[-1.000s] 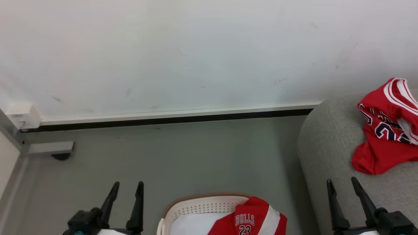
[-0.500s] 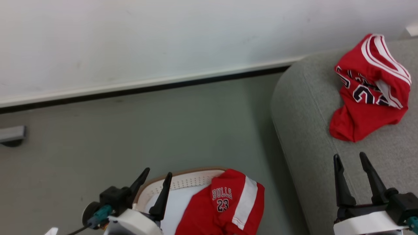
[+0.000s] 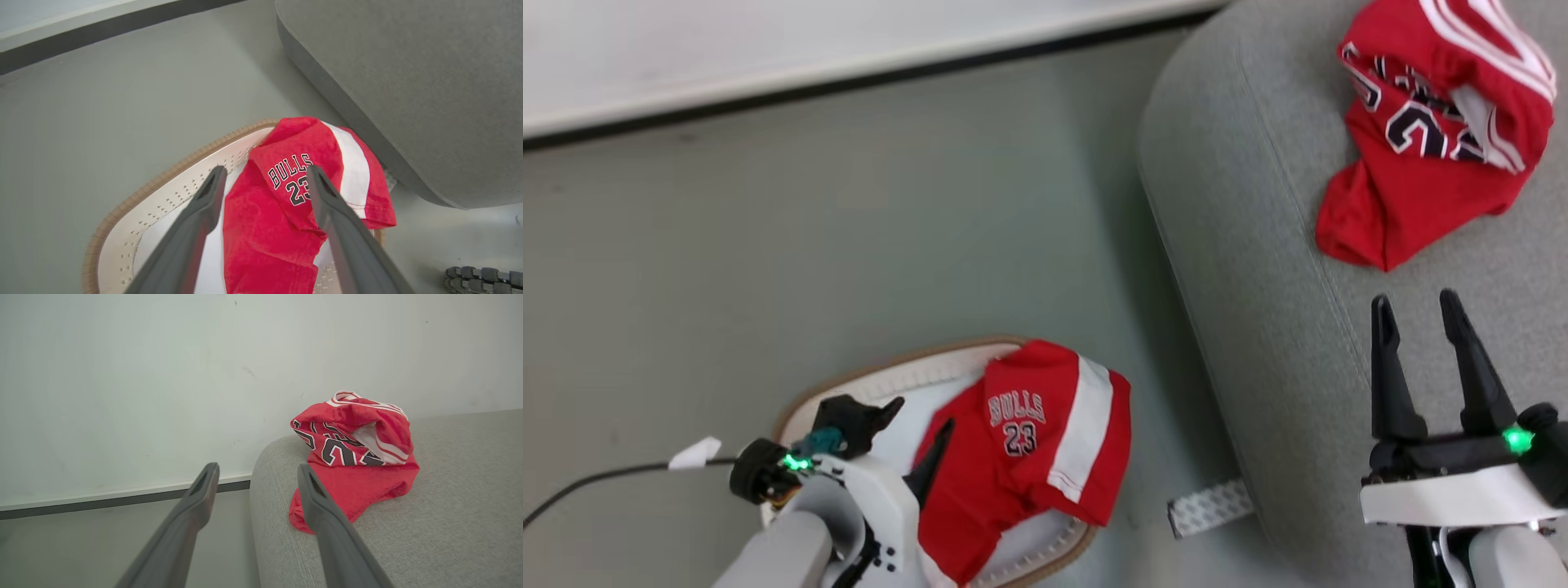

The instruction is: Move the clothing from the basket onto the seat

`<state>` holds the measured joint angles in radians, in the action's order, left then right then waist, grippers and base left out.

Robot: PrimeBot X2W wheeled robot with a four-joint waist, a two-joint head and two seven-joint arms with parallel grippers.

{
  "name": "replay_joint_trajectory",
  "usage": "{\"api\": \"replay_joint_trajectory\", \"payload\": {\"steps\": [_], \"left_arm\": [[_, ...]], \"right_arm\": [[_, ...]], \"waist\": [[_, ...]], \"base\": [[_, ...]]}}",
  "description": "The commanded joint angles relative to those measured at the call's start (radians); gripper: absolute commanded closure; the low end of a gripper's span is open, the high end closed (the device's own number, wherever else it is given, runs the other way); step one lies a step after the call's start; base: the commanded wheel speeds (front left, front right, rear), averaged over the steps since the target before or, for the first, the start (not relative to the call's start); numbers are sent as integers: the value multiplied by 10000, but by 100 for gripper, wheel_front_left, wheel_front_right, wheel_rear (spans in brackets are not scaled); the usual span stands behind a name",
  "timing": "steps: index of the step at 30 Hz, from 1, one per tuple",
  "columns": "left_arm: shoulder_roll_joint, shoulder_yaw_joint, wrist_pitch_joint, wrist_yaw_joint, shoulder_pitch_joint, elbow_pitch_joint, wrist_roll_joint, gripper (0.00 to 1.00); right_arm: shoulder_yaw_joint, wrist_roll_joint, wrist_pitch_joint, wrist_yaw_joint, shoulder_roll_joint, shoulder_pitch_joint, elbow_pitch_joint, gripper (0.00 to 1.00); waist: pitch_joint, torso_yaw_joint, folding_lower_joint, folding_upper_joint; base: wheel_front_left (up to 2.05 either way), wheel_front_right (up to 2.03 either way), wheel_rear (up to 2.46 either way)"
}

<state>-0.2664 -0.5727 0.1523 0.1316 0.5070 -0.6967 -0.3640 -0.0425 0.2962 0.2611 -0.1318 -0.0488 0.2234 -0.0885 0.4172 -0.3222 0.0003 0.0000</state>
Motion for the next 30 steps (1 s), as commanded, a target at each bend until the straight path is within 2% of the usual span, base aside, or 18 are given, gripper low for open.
{"api": "replay_joint_trajectory", "payload": {"steps": [1,7,14,30], "left_arm": [[-203,-216,-129,-7,316,-206,-169,0],[-588,-1226,-947,-7,1084,-1210,-948,0],[-891,-2327,-1756,-7,1819,-2014,-2041,0],[-1463,-3907,-2920,-7,3126,-3002,-3749,0]], "right_arm": [[-28,75,18,22,6,261,161,0],[-120,338,18,22,9,783,665,0],[-126,1242,18,22,9,1233,1555,0],[-226,1812,18,22,9,1520,2832,0]], "waist": [[707,-419,-3,0],[1627,-779,-3,0],[2591,-1144,-3,0],[3868,-1825,-3,0]], "base": [[0,0,0],[0,0,0],[0,0,0],[0,0,0]]}}
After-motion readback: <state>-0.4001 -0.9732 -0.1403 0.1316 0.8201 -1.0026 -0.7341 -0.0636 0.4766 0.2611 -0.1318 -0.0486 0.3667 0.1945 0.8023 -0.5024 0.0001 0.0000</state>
